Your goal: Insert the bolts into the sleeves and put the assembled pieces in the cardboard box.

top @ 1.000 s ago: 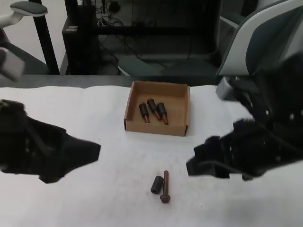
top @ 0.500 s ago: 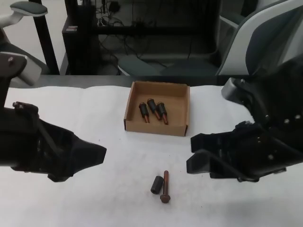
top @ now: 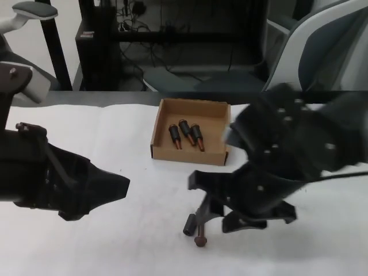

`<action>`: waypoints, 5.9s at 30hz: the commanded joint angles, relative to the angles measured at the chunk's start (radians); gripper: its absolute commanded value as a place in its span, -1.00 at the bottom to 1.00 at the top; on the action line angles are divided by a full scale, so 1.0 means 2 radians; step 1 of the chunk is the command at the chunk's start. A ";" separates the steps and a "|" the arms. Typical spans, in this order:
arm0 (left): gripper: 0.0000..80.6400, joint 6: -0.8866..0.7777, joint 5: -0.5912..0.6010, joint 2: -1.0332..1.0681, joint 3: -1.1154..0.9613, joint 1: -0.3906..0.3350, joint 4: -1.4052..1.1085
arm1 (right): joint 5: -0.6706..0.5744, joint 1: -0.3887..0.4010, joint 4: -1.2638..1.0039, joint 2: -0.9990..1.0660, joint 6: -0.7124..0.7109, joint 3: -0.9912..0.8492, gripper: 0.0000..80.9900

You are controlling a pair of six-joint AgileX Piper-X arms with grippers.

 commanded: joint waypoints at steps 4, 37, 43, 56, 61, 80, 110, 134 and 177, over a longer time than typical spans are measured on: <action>0.74 0.002 0.001 -0.001 -0.003 -0.002 -0.006 | -0.009 0.000 0.085 0.077 -0.052 -0.074 0.14; 0.74 0.065 -0.009 -0.011 -0.003 0.000 -0.033 | 0.051 0.005 0.139 0.109 -0.999 -0.141 0.14; 0.74 0.111 -0.042 -0.011 -0.003 0.000 -0.033 | 0.057 0.011 0.072 0.109 -1.097 -0.141 0.14; 0.74 0.140 -0.096 -0.011 -0.003 0.000 -0.099 | 0.062 0.011 0.106 0.109 -1.359 -0.129 0.14; 0.74 0.140 -0.131 -0.011 -0.003 0.000 -0.119 | 0.050 0.000 0.110 0.109 -1.418 -0.126 0.14; 0.74 0.140 -0.210 -0.011 -0.002 0.000 -0.128 | 0.002 0.000 0.129 0.120 -1.464 -0.105 0.14; 0.74 0.140 -0.212 -0.011 -0.002 0.000 -0.130 | 0.047 0.006 0.043 0.162 -1.497 -0.106 0.14; 0.74 0.140 -0.243 -0.011 -0.002 0.000 -0.137 | 0.047 0.006 0.028 0.194 -1.473 -0.107 -0.99; 0.74 0.005 -0.172 -0.035 -0.044 0.000 -0.079 | -0.033 0.021 0.042 -0.028 -0.481 -0.106 -0.99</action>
